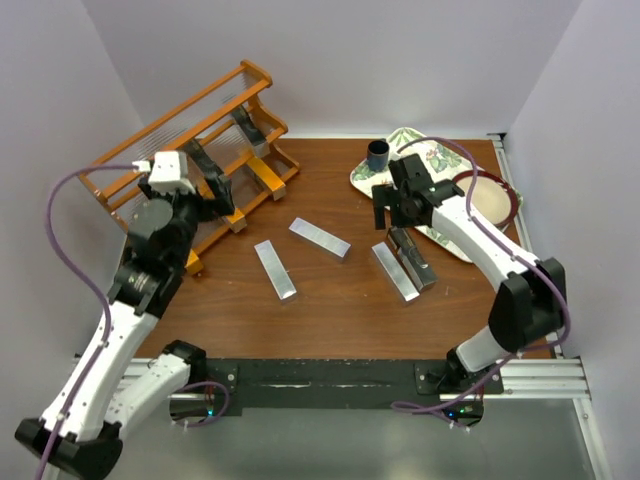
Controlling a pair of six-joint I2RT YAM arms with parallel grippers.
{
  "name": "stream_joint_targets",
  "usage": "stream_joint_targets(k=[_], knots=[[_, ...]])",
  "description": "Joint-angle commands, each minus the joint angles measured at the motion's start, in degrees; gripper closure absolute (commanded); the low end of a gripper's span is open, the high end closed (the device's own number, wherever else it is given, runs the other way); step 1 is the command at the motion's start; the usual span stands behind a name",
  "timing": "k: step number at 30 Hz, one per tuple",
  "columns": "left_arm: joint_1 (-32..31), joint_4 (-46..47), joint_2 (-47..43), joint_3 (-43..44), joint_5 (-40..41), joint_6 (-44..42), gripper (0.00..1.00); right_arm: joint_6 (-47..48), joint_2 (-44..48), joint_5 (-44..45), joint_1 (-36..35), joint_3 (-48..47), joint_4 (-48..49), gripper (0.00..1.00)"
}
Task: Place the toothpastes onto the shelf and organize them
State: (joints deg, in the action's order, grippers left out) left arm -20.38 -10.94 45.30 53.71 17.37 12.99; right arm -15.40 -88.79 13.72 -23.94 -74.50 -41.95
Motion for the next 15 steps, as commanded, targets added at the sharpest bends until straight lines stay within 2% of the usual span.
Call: stream_joint_targets(k=[1, 9, 15], knots=[[0.2, 1.7, -7.5, -9.7, -9.4, -9.9, 0.0, 7.3, -6.0, -3.2, 2.2, -5.5, -2.4, 0.02], [0.3, 5.7, -20.1, -21.4, -11.2, -6.7, 0.0, 11.9, -13.7, -6.6, 4.7, -7.9, -2.4, 0.08], [0.3, 5.1, -22.5, -22.1, -13.5, -6.5, 0.0, 12.6, -20.7, -7.8, 6.5, -9.8, -2.4, 0.17]])
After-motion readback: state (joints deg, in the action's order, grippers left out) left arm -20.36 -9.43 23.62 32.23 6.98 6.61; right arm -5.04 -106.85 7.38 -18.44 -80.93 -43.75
